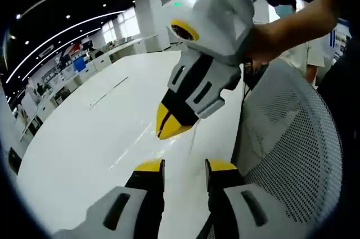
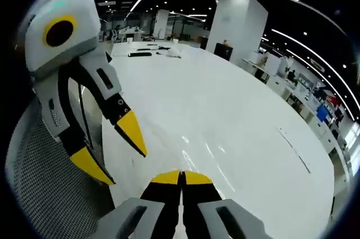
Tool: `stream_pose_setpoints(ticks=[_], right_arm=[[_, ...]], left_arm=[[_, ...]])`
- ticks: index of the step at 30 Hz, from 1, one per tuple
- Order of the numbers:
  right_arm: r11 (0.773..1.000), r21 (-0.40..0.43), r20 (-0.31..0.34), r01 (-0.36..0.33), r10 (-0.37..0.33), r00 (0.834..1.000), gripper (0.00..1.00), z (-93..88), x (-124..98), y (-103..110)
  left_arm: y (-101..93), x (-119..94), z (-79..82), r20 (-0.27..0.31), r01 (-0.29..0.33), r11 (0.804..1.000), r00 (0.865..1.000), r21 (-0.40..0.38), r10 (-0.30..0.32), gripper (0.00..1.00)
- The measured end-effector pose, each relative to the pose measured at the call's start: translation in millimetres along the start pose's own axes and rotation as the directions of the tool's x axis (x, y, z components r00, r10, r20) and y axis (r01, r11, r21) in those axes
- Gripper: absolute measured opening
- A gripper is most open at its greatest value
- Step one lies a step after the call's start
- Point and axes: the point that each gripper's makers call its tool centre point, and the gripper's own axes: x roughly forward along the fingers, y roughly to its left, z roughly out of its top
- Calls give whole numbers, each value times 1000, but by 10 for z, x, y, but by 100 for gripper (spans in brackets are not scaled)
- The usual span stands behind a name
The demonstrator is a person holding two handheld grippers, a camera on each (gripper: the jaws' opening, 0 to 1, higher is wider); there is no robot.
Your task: Open the resealable bag by pulling the two sides of the seal apart until the entire bag opening is separated and visibly accessible.
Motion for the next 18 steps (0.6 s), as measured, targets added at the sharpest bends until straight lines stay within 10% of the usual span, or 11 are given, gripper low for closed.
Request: stream_pose_setpoints(ticks=[13,18], right_arm=[[994,-107,-51,23,-28,998,0,-87,181,-275],[989,-147,-66,19,-29,997,0,-109,259,-404]], left_arm=[[376,-267,-6,57,-111,980,991,-163,122,51],[487,-329,60,115,-159,972,977,-171,180,74]])
